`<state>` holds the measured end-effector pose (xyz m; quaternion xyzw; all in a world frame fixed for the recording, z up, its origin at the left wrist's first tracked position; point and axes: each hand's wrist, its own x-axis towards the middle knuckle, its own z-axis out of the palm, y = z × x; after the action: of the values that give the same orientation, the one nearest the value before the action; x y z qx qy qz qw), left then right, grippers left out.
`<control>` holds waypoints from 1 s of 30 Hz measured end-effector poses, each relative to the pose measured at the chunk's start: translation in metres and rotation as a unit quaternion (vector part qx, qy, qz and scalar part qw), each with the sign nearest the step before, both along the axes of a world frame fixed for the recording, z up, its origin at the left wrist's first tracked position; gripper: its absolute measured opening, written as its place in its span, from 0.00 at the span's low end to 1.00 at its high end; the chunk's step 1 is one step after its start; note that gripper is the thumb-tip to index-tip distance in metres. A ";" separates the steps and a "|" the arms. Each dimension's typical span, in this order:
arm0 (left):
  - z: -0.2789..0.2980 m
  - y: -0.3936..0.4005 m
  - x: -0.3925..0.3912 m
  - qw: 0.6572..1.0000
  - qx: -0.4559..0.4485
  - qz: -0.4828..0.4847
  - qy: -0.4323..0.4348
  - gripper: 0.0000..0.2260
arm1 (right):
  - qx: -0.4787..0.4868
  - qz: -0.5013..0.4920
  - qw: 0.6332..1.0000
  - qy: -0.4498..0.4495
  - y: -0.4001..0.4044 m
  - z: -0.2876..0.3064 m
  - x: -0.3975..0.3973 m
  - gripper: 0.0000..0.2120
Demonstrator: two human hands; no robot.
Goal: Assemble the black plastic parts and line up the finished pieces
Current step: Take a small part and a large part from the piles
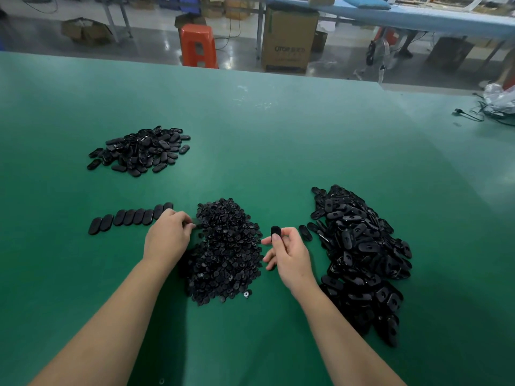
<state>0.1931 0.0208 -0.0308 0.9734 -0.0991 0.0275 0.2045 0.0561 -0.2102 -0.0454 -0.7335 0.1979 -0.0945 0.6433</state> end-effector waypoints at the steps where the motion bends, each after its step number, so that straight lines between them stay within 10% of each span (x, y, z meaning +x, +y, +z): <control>1: 0.001 0.000 0.001 1.000 0.020 -0.005 -0.002 0.07 | -0.008 -0.001 1.000 0.002 0.000 -0.001 0.000 0.03; 5: 0.009 -0.003 0.001 0.996 0.081 -0.022 -0.037 0.08 | -0.003 -0.011 1.000 -0.003 0.000 -0.001 0.000 0.06; 9: 0.025 -0.023 0.000 0.997 -0.080 0.008 -0.007 0.06 | 0.012 0.005 1.000 -0.009 0.000 0.002 -0.002 0.21; 16: 0.045 -0.069 -0.038 0.895 -0.408 -0.051 0.172 0.10 | 0.016 -0.008 1.000 -0.008 0.002 -0.001 -0.004 0.02; 24: 0.043 -0.099 -0.061 0.779 -0.562 -0.014 0.276 0.07 | 0.001 -0.016 0.999 -0.032 0.003 -0.005 -0.004 0.12; 30: 0.039 -0.104 -0.062 0.791 -0.545 0.012 0.279 0.07 | 0.010 -0.054 0.998 -0.029 0.004 -0.003 -0.004 0.06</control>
<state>0.1310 -0.0827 0.0083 0.6671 0.0053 -0.1938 0.7193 0.0526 -0.2067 -0.0486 -0.7120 0.2196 -0.1479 0.6503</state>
